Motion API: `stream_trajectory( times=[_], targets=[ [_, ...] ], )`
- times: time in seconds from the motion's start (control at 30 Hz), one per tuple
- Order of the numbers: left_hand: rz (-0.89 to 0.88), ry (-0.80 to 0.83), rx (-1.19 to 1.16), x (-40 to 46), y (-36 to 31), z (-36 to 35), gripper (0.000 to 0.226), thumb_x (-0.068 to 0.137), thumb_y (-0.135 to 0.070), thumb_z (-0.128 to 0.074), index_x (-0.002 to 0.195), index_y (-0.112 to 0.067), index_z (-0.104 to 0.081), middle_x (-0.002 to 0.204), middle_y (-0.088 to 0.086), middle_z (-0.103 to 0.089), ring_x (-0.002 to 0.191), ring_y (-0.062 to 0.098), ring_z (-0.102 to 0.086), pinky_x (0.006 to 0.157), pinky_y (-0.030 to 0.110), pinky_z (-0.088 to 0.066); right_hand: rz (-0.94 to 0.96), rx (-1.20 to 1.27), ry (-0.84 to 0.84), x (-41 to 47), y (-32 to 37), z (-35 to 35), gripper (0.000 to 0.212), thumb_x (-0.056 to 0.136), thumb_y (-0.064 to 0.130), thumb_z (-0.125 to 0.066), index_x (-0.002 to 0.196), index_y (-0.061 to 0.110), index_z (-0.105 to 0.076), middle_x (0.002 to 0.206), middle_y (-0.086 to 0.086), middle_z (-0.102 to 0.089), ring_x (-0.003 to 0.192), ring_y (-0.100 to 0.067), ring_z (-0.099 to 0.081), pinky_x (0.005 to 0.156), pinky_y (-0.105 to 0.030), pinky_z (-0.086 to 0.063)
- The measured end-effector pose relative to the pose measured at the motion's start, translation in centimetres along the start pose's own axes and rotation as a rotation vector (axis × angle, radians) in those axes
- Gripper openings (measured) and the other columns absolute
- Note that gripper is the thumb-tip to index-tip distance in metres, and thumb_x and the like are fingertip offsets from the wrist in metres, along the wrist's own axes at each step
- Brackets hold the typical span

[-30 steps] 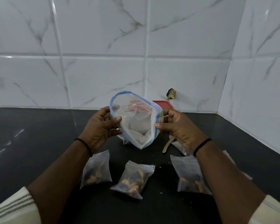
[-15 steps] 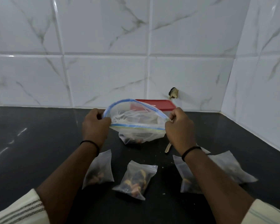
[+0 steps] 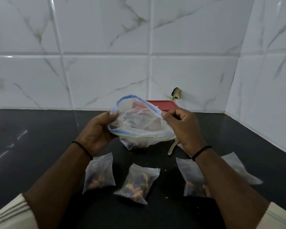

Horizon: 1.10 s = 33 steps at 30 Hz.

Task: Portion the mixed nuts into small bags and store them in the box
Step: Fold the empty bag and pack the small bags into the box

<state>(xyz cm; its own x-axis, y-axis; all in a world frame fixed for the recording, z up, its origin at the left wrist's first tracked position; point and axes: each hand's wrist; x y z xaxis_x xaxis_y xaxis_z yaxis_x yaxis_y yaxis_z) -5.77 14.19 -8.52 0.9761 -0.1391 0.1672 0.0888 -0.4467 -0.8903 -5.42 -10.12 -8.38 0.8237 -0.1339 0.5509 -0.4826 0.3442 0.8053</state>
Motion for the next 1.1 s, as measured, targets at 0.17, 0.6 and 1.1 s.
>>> stream_trajectory(
  times=[0.17, 0.6, 1.1],
  targets=[
    [-0.038, 0.056, 0.026, -0.1, 0.1, -0.1, 0.020, 0.079, -0.005, -0.058, 0.095, -0.015, -0.062, 0.095, 0.006, -0.070, 0.083, 0.021, -0.069, 0.071, 0.034, -0.059, -0.202, 0.194, 0.236, 0.1, 0.0, 0.4, 0.018, 0.087, 0.022, -0.074, 0.088, 0.004, -0.077, 0.086, -0.009, -0.076, 0.080, -0.021, -0.068, 0.086, -0.040, -0.057],
    [-0.264, -0.279, 0.540, 0.5, 0.6, 0.1, 0.035, 0.081, 0.017, -0.055, 0.083, -0.018, -0.052, 0.088, 0.006, -0.064, 0.079, 0.024, -0.063, 0.066, 0.035, -0.056, -0.469, 0.470, 0.521, -0.4, 1.2, 0.5, 0.007, 0.083, 0.004, -0.072, 0.089, 0.008, -0.072, 0.086, -0.010, -0.074, 0.075, -0.020, -0.070, 0.068, -0.030, -0.060],
    [-0.803, -0.716, 1.092, -0.6, 1.1, -0.4, 0.022, 0.085, 0.004, -0.051, 0.082, -0.018, -0.052, 0.065, -0.007, -0.046, 0.057, 0.006, -0.044, 0.050, 0.015, -0.031, 0.374, -0.452, -0.305, -1.0, 0.0, -1.7, 0.026, 0.086, -0.006, -0.051, 0.085, 0.020, -0.054, 0.082, 0.010, -0.049, 0.070, -0.004, -0.045, 0.059, -0.007, -0.031]
  ],
)
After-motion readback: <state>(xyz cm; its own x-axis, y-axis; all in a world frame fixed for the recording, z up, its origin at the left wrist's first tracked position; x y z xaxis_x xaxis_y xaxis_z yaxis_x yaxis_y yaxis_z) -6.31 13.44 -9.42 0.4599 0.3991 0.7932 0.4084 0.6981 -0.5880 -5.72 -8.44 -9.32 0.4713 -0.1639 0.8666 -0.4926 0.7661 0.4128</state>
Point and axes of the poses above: each hand's wrist, its own x-axis towards the middle knuckle, its own z-axis out of the back of the hand, y = z × x
